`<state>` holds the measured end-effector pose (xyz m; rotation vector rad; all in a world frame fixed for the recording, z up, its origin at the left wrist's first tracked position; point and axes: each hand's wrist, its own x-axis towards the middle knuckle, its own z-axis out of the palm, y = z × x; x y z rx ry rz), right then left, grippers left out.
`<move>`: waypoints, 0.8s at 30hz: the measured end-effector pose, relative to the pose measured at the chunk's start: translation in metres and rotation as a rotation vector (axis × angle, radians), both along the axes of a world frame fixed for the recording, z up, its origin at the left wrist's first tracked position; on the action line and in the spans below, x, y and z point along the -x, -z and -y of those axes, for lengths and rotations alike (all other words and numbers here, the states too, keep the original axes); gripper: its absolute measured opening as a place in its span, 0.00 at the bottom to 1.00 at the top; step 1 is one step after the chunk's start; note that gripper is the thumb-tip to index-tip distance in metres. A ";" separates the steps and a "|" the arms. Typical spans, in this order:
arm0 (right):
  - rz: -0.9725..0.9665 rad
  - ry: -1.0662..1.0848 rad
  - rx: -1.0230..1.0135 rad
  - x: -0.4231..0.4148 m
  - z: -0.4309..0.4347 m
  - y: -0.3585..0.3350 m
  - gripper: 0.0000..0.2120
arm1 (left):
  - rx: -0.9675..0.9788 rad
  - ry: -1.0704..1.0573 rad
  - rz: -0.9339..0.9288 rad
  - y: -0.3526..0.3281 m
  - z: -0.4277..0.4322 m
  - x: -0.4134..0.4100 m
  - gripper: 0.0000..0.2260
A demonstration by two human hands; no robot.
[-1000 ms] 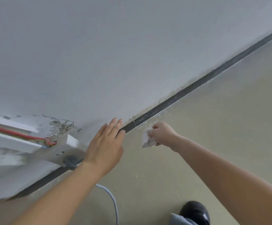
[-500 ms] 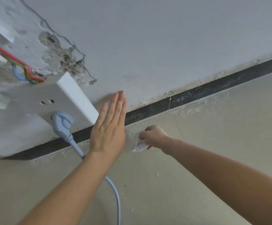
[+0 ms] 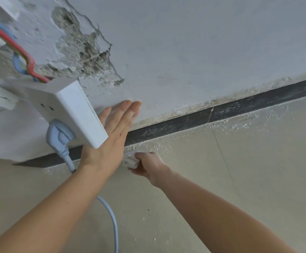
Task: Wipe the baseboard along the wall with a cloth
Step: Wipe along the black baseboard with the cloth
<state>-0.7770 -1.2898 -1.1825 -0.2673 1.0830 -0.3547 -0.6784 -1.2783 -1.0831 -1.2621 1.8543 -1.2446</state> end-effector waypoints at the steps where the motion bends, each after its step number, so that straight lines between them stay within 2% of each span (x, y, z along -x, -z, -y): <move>1: 0.019 0.041 -0.015 -0.008 0.000 -0.001 0.14 | 0.000 0.005 -0.004 0.001 0.001 0.000 0.28; 8: -0.004 0.264 -0.050 -0.023 0.015 -0.002 0.06 | -0.026 0.020 0.006 0.002 0.006 -0.006 0.29; 11: 0.035 0.393 -0.143 -0.009 0.023 -0.007 0.02 | -0.048 0.055 -0.090 0.003 0.007 -0.009 0.28; 12: 0.041 0.425 -0.148 -0.003 0.025 -0.007 0.04 | -0.051 0.068 -0.134 0.004 0.008 -0.009 0.29; 14: 0.042 0.449 -0.130 0.010 0.031 -0.005 0.16 | -0.053 0.078 -0.181 0.005 0.009 -0.008 0.31; 16: 0.014 0.456 -0.099 0.023 0.035 -0.003 0.21 | -0.056 0.086 -0.174 0.005 0.009 -0.006 0.31; 21: -0.067 0.457 -0.011 0.061 0.051 -0.001 0.22 | -0.034 0.081 -0.146 0.006 0.008 -0.006 0.33; 24: -0.069 0.547 -0.020 0.086 0.054 -0.004 0.20 | -0.019 0.072 -0.125 0.008 0.007 -0.005 0.32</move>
